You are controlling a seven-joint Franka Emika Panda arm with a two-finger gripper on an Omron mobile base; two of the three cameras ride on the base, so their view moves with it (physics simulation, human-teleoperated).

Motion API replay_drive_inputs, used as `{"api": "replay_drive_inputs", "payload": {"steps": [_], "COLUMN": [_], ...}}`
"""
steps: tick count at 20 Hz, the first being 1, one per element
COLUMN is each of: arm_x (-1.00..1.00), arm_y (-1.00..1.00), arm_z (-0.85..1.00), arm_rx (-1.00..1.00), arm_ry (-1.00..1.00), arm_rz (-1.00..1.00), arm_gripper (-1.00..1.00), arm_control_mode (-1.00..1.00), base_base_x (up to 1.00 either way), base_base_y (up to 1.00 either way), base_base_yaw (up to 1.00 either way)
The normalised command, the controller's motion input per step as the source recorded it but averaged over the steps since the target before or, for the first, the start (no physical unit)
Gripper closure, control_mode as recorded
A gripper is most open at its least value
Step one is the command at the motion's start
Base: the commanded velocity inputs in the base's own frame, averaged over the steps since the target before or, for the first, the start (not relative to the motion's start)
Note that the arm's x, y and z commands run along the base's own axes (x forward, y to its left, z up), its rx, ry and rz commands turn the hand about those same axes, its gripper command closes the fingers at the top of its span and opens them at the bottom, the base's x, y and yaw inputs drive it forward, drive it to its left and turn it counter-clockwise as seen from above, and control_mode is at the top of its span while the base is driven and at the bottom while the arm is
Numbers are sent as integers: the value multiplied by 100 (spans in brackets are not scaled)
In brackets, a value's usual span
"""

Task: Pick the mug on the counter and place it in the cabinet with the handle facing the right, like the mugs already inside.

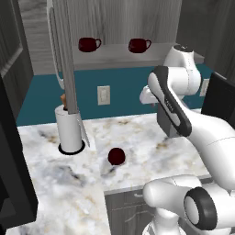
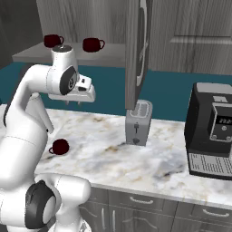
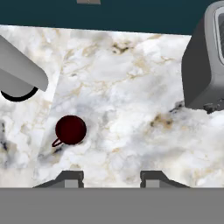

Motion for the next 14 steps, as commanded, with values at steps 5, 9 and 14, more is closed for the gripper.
{"api": "replay_drive_inputs", "payload": {"steps": [5,9,14], "arm_x": [-4,-12,-35], "arm_y": [3,29,45], "arm_z": [-5,-24,-26], "arm_rx": [0,5,2], "arm_ry": [-1,-1,-2], "arm_rz": [0,-8,-12], "arm_gripper": [-100,-100,-100], "arm_control_mode": [-100,-100,-100], "base_base_x": [0,0,0], "base_base_y": [0,0,0], "base_base_yaw": [0,0,0]}}
